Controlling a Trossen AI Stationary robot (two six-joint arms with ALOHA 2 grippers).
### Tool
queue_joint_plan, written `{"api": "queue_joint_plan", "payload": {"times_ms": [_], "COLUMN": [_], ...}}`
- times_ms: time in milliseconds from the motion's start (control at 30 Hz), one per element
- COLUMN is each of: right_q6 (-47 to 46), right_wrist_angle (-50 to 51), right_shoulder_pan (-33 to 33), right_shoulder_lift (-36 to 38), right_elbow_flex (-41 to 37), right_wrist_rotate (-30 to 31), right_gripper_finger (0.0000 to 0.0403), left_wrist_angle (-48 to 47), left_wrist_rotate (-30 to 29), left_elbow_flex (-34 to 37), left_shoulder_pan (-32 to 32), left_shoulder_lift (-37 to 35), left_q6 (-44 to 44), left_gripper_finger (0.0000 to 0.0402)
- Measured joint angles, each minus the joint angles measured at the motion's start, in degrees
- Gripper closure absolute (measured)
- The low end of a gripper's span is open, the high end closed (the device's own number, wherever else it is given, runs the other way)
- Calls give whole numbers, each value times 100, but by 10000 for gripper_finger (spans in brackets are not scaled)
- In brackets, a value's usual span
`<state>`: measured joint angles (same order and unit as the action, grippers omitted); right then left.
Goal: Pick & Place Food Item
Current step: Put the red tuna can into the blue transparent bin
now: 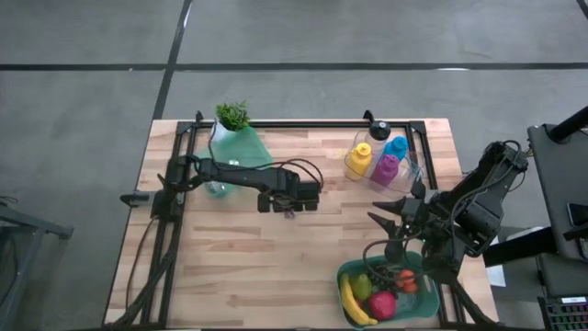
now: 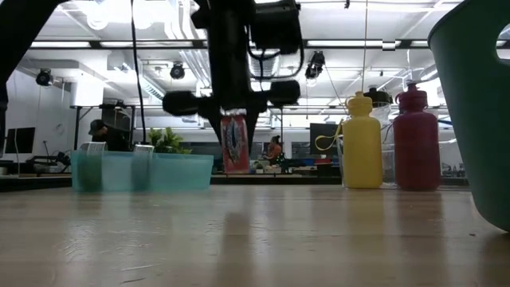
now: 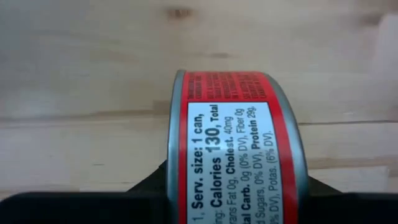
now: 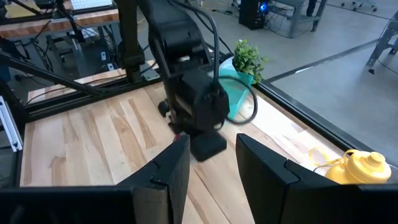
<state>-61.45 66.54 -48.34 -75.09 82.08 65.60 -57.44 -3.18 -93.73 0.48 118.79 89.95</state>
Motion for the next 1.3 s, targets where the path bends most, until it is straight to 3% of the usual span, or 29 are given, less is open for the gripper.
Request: {"api": "queue_joint_plan", "payload": {"times_ms": [267,767,1100,1300], "right_q6": [0,-1,-1,-2], "right_wrist_angle": [-4,-3,-2,-2], "right_shoulder_pan": [0,-2,-2,0], "right_shoulder_lift": [0,0,0,0], "right_elbow_flex": [0,0,0,0], "right_wrist_rotate": [-2,0,-1,0], "right_gripper_finger": [278,278,278,278], "left_wrist_angle": [-728,-2201,-2255,-1736], "left_wrist_rotate": [-625,-2697,-2837,-2873], "left_elbow_flex": [22,33,39,465], "left_shoulder_pan": [57,183,774,1457], "left_shoulder_lift": [-703,-2048,-2158,-2156], "left_q6": [3,199,201,352], "left_gripper_finger": [284,284,284,284]}}
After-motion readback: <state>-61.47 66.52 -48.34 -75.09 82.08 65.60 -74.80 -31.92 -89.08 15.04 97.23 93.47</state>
